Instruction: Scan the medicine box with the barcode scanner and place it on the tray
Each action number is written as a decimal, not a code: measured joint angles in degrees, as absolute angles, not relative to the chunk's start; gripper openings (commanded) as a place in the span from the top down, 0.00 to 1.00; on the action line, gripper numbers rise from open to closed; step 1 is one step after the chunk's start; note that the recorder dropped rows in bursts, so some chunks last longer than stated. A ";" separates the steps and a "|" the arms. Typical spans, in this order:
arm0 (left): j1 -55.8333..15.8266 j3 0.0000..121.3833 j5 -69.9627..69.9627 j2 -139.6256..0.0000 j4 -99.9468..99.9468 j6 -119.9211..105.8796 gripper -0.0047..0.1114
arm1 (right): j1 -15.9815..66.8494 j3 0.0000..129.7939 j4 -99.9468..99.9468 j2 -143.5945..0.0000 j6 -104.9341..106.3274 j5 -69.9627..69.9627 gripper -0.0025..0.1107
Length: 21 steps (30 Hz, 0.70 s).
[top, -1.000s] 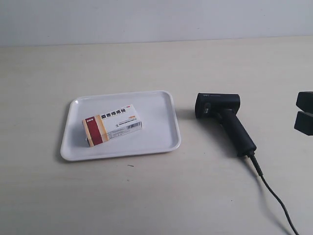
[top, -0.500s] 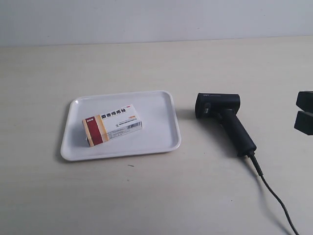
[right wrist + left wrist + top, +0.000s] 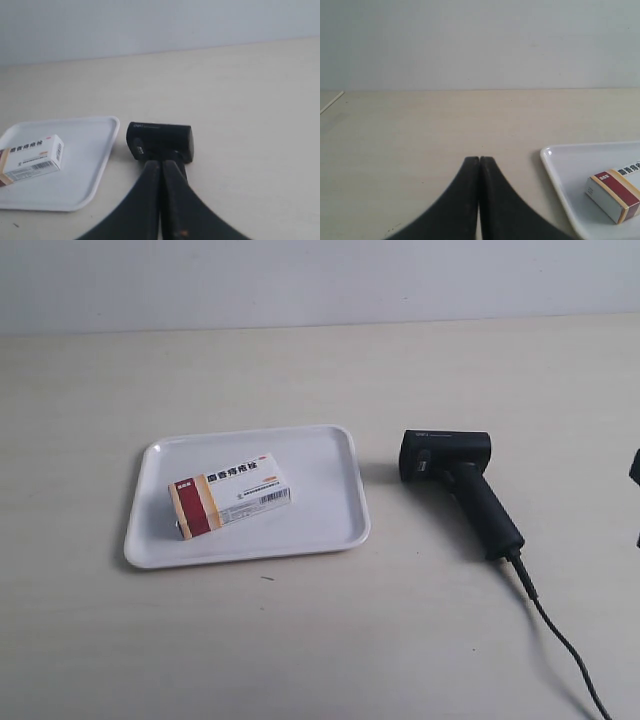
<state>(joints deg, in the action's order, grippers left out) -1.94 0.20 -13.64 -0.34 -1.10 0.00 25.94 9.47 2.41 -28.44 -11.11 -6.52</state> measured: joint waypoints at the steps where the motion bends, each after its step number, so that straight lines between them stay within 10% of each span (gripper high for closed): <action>1: -1.94 0.20 -13.64 -0.34 -1.10 0.00 0.94 | 25.94 8.61 2.41 -26.17 -11.11 -6.53 0.98; 21: -1.94 0.20 -13.72 -0.34 -1.10 0.00 0.94 | 21.04 0.26 2.71 -0.31 -11.11 -7.04 0.98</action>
<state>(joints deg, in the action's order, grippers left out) -1.94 0.20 -13.72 -0.34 -1.10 0.00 21.04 0.26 2.71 -0.31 -11.11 -7.04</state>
